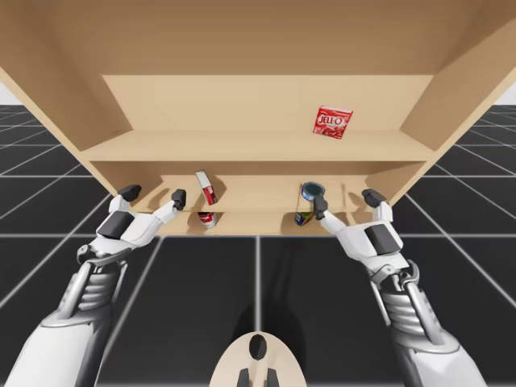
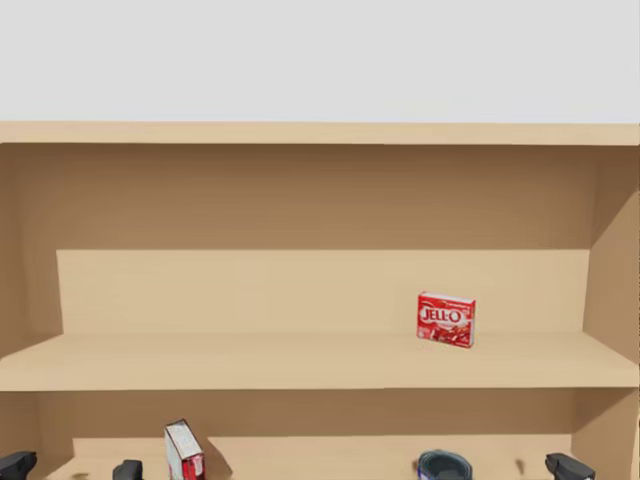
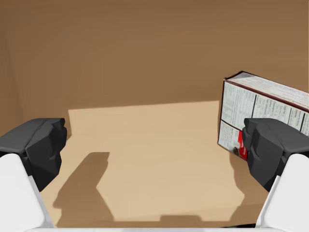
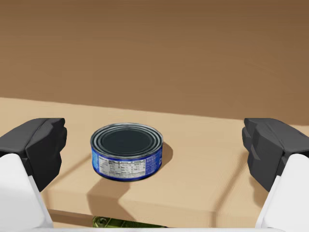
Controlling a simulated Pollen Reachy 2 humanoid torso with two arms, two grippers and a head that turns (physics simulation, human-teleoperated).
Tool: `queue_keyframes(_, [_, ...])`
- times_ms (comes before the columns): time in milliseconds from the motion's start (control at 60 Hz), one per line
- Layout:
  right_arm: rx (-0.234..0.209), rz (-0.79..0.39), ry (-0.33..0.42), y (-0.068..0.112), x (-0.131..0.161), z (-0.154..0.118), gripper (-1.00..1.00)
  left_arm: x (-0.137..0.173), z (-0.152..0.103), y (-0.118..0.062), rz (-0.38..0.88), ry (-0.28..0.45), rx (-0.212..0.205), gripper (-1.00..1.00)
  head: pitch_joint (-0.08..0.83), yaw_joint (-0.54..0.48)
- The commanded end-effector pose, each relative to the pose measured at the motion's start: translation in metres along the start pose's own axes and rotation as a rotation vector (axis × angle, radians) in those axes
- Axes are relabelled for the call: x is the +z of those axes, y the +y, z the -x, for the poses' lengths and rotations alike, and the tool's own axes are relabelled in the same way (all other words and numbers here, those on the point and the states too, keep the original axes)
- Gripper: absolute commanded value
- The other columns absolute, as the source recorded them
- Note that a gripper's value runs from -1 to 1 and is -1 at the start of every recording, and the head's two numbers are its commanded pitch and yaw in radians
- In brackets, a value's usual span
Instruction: Find the pudding box on the shelf and bring it to me.
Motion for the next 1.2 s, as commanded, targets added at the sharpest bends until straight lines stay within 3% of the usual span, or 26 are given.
queue_keyframes(17, [-0.029,0.037,-0.001,0.001,0.002,0.0,-1.0,0.0,0.0,0.0,-0.001,0.002,-0.001,-1.0,-0.013,-0.02])
queue_keyframes(317, [-0.024,0.036,-0.021,0.0,0.003,-0.005,-1.0,0.0,0.001,0.0,0.0,0.003,0.003,-1.0,0.143,0.01])
queue_keyframes(667, [-0.012,0.046,-0.025,0.0,0.002,-0.003,-1.0,-0.001,0.002,0.001,0.006,0.005,0.003,-1.0,0.368,0.2])
queue_keyframes(950, [-0.01,0.049,-0.024,0.001,0.002,-0.003,-1.0,0.004,-0.004,-0.001,0.022,-0.01,0.014,-1.0,0.412,0.26])
queue_keyframes(1067, [-0.009,0.051,-0.02,0.001,0.001,-0.001,-1.0,0.012,-0.011,-0.011,0.058,0.0,0.05,-1.0,0.414,0.26])
queue_keyframes(1133, [-0.012,0.058,-0.018,0.001,0.001,-0.001,-1.0,0.021,-0.019,-0.026,0.063,0.03,0.069,-1.0,0.412,0.25])
queue_keyframes(1200, [-0.012,0.061,-0.017,0.0,0.001,0.0,-1.0,0.029,-0.027,-0.04,0.054,0.058,0.062,-1.0,0.411,0.25])
